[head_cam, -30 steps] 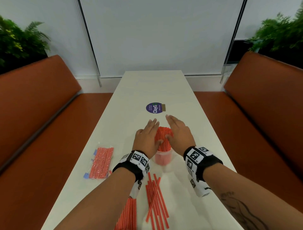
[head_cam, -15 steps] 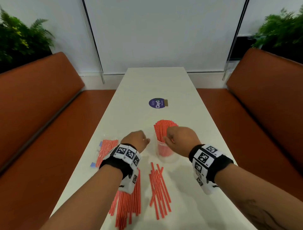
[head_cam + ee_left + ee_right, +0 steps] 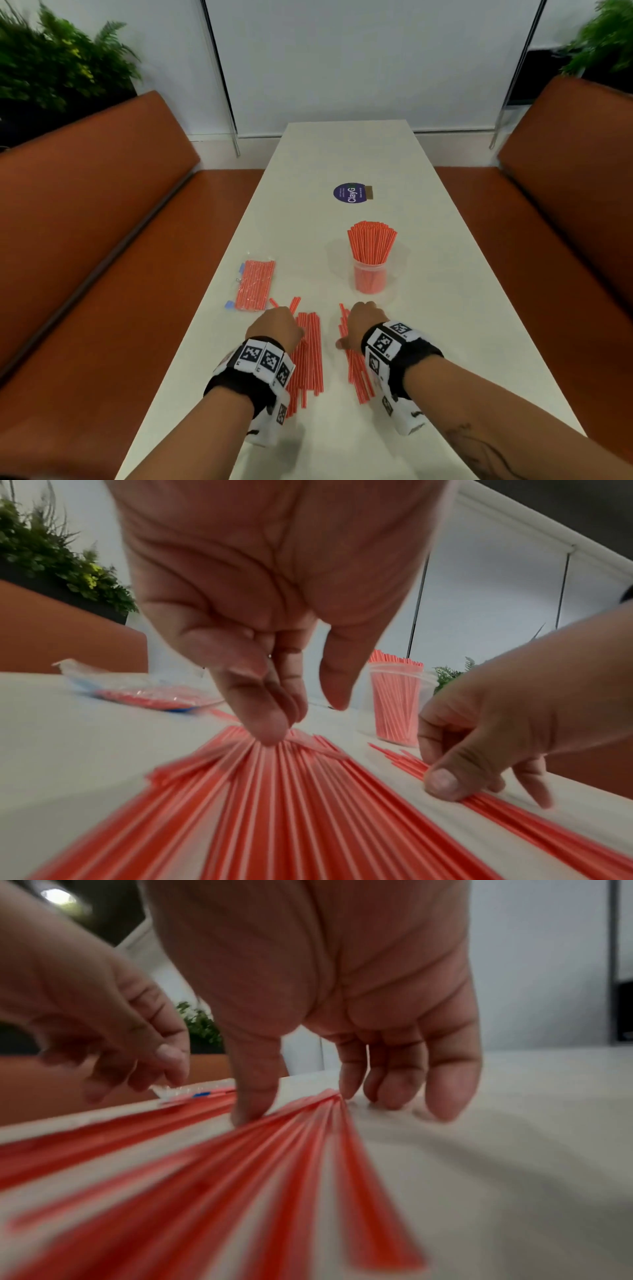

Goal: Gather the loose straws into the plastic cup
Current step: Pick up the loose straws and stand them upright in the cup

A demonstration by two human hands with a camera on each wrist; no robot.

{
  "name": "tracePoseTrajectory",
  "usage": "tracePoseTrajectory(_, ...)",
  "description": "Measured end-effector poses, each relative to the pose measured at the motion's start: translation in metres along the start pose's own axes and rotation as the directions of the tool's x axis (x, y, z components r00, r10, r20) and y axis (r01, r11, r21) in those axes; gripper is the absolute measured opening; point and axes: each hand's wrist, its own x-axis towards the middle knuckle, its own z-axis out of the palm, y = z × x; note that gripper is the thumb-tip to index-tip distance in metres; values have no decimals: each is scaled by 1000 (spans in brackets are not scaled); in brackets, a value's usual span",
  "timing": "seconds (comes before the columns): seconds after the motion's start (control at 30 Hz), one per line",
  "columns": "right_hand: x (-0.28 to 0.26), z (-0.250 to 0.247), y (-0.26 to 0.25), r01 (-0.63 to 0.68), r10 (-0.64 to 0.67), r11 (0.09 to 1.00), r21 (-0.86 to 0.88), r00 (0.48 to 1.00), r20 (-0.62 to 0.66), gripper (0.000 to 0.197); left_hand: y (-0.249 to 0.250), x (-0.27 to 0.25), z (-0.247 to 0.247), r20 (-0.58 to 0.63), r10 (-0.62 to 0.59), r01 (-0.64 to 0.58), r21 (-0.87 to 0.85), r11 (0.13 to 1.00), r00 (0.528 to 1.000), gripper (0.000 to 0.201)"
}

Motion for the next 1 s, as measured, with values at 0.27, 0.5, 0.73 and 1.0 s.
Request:
tracePoseTrajectory(0.27,-17,0,-1,15,-13,1000,-23,996,89,37,-17,-7,9,-120,-98,85,-108,991,988,26)
tracePoseTrajectory(0.5,-29,-5,-6,45,-37,997,-60,992,119,20,-13,3,5,-120,-122,96,-200,975,985,24)
tracePoseTrajectory(0.73,-30,8,-8,18,-10,990,-141,998,56,22,4,16,1,-121,-119,101,-148,984,986,41)
tracePoseTrajectory(1.0,-30,16,-3,27,-27,995,-93,1000,2,16,9,16,2,-118,-99,77,-183,980,988,37)
